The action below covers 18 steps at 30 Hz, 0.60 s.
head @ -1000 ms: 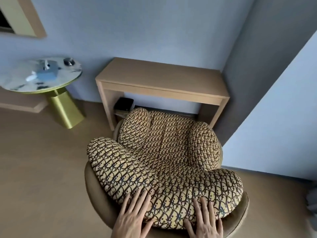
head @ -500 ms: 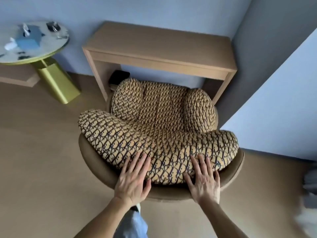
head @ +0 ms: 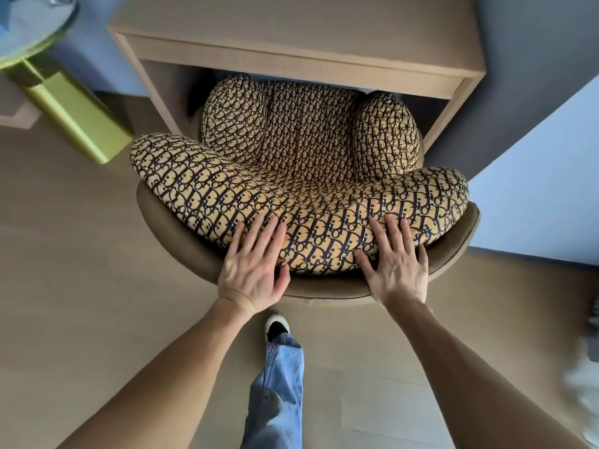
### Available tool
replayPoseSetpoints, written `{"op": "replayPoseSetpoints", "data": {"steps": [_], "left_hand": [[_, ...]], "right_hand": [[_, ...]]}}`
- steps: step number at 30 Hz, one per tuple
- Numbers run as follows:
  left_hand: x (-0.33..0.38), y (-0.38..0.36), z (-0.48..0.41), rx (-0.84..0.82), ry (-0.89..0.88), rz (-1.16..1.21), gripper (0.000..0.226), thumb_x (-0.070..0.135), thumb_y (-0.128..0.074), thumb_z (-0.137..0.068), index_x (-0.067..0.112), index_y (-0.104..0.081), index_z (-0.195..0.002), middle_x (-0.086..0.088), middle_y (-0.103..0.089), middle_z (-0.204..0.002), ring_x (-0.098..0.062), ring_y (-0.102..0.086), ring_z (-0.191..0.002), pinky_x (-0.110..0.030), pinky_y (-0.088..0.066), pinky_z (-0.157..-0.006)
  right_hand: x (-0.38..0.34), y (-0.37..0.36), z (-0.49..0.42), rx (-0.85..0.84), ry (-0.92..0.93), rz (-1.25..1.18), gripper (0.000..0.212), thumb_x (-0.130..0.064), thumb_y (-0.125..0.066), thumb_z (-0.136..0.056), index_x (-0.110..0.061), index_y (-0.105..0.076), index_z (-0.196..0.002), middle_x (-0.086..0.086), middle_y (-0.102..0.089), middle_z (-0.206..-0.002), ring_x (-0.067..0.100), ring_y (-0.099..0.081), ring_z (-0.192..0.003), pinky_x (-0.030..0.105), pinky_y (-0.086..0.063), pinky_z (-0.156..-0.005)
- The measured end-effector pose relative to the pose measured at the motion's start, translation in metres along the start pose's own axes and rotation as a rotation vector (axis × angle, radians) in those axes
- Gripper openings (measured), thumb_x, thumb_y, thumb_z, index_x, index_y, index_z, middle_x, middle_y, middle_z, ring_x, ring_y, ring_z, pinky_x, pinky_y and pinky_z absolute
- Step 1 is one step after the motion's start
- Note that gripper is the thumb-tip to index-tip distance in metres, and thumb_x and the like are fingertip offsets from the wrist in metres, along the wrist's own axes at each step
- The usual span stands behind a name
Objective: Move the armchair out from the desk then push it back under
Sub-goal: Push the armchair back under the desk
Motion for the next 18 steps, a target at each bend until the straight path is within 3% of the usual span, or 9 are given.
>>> {"op": "replayPoseSetpoints", "data": {"steps": [11, 15, 18], "left_hand": [[-0.009, -0.002, -0.015, -0.003, -0.008, -0.019, 0.078, 0.044, -0.044, -0.089, 0.012, -0.023, -0.157, -0.009, -0.020, -0.166, -0.027, -0.007, -0.155, -0.056, -0.014, -0.122], [-0.015, 0.003, -0.011, -0.057, -0.003, -0.054, 0.077, 0.055, -0.035, -0.097, 0.013, -0.015, -0.159, -0.009, -0.012, -0.167, -0.027, 0.000, -0.155, -0.056, -0.014, -0.122], [-0.017, 0.009, -0.006, -0.182, 0.029, -0.062, 0.089, 0.069, -0.026, -0.094, 0.009, -0.013, -0.158, -0.013, -0.009, -0.167, -0.032, 0.001, -0.154, -0.060, -0.014, -0.121]], "right_hand": [[-0.008, 0.003, -0.012, -0.013, -0.002, 0.021, 0.073, -0.071, -0.022, -0.093, -0.044, 0.012, -0.152, -0.011, 0.013, -0.164, 0.014, 0.016, -0.149, 0.055, -0.012, -0.120], [-0.017, 0.006, -0.004, -0.075, -0.002, 0.016, 0.074, -0.070, -0.019, -0.093, -0.040, 0.014, -0.152, -0.010, 0.020, -0.162, 0.016, 0.023, -0.147, 0.059, -0.010, -0.119], [-0.026, 0.017, 0.009, -0.132, -0.025, -0.042, 0.073, -0.068, -0.022, -0.094, -0.041, 0.010, -0.153, -0.009, 0.019, -0.163, 0.017, 0.021, -0.148, 0.064, -0.007, -0.118]]}}
Point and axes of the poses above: each hand's wrist, its own z-axis away from the middle knuckle, its own y-axis out of the back of the hand, x = y × z, the point moved 7 cm from there along -z, towards the middle knuckle
